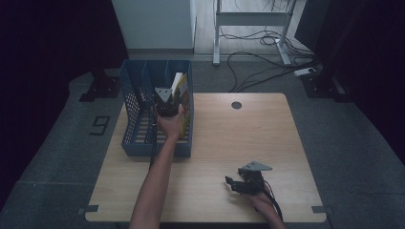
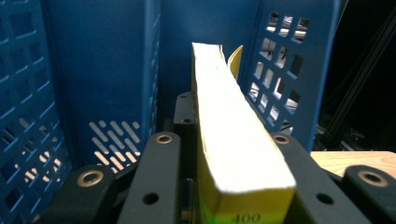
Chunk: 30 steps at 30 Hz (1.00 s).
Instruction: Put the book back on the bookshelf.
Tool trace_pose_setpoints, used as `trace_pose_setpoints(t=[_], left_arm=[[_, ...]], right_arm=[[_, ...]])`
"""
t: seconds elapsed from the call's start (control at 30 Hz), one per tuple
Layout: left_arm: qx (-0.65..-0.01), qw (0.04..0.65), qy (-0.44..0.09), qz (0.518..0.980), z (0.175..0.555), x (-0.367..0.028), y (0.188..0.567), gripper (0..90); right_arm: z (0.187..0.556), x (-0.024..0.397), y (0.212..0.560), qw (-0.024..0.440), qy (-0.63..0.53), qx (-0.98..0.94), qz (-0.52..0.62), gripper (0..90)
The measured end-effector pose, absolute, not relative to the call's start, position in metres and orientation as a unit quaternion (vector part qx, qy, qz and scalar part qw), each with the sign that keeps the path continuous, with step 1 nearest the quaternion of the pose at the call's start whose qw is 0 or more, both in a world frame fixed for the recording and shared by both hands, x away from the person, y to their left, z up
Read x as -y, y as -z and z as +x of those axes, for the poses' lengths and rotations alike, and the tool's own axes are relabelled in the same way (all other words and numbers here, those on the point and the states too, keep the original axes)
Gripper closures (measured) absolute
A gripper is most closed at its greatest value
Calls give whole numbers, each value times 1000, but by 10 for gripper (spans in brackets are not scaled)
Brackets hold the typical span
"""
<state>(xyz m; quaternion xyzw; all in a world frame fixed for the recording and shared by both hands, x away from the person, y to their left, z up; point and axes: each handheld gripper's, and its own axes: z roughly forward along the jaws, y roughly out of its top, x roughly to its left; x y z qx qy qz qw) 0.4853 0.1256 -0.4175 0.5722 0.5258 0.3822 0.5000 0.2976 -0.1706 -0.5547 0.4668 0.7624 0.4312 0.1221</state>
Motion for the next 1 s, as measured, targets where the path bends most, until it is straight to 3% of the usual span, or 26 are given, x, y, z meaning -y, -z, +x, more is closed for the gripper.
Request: trace_pose_setpoints(t=[1.0], left_arm=[[-527, 499, -381, 573, 488, -128, 422, 742]], right_arm=[[297, 170, 555, 125, -430, -763, 466, 298]])
